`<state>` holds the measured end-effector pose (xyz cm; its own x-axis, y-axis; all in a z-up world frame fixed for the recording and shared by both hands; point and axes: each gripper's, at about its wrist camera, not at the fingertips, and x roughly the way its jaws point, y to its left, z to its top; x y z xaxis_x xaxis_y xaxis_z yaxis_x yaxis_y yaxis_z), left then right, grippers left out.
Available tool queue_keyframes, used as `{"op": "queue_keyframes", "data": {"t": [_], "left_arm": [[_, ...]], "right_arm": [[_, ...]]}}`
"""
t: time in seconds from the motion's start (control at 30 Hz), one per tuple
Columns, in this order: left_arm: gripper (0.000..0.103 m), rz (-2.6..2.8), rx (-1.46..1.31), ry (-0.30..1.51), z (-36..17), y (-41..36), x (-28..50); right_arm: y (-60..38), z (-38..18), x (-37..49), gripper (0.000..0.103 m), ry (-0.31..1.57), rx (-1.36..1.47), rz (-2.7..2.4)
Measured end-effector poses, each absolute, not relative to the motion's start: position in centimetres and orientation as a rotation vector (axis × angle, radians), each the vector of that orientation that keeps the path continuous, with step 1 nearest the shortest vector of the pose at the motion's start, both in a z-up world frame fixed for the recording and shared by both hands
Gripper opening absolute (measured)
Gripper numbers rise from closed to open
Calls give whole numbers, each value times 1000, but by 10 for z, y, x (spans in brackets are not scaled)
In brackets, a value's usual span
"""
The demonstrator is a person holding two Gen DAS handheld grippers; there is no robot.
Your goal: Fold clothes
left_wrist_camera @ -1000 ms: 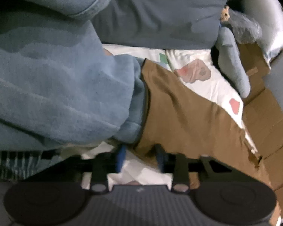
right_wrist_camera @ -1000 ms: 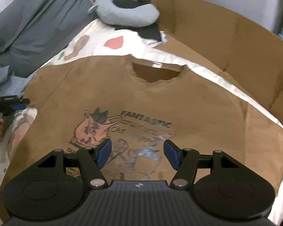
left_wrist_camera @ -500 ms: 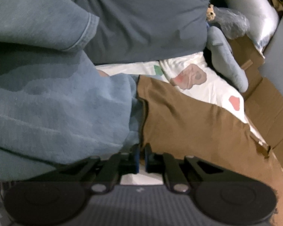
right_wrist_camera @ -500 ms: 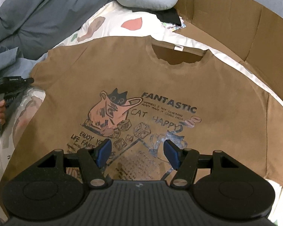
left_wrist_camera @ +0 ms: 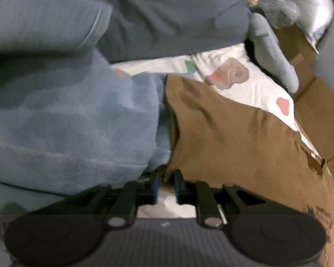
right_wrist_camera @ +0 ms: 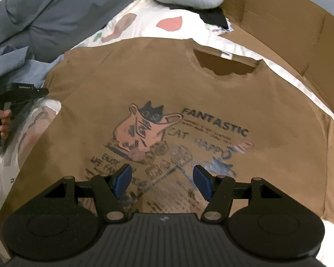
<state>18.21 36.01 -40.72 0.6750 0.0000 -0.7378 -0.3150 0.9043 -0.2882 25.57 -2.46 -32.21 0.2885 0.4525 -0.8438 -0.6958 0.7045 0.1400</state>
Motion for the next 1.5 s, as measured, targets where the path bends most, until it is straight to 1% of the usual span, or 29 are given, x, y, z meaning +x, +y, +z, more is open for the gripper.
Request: {"op": "queue_keyframes", "data": {"t": [0.07,0.1,0.13,0.17,0.2,0.23,0.27,0.47,0.7,0.8,0.97,1.1,1.13,1.17,1.23,1.37,1.5], "left_arm": [[15,167,-388,809,-395,357,179],[17,158,-381,801,-388,357,179],[22,149,-375,794,-382,356,180],[31,145,-371,788,-377,357,183],[37,142,-367,783,-372,358,187],[49,137,-368,782,-372,360,195],[55,133,-369,781,-372,362,203],[54,106,-377,773,-371,375,251],[53,122,-356,777,-386,389,299],[48,135,-333,780,-391,396,312],[43,119,-276,815,-399,399,328],[42,94,-249,834,-405,399,338],[39,92,-250,837,-407,400,340],[26,90,-251,841,-409,400,342],[11,101,-262,844,-410,403,343],[5,100,-254,813,-403,402,340],[4,91,-234,782,-384,403,339]], "right_arm": [[-18,-323,258,67,1014,-276,791],[-14,-324,259,67,1011,-276,796],[-10,-325,260,67,1008,-276,802],[-7,-325,261,67,1005,-277,808],[-3,-326,262,67,1002,-277,813],[1,-327,262,67,999,-277,819],[5,-327,263,67,996,-278,825],[28,-330,269,67,976,-280,854],[56,-335,278,67,960,-260,859],[65,-337,281,67,956,-254,856],[73,-341,286,67,967,-228,849],[79,-343,290,67,969,-220,841],[81,-343,291,67,970,-217,840],[83,-344,293,67,970,-215,840],[88,-344,295,67,966,-213,843],[100,-345,301,67,961,-207,847],[112,-345,308,67,950,-207,854]]}}
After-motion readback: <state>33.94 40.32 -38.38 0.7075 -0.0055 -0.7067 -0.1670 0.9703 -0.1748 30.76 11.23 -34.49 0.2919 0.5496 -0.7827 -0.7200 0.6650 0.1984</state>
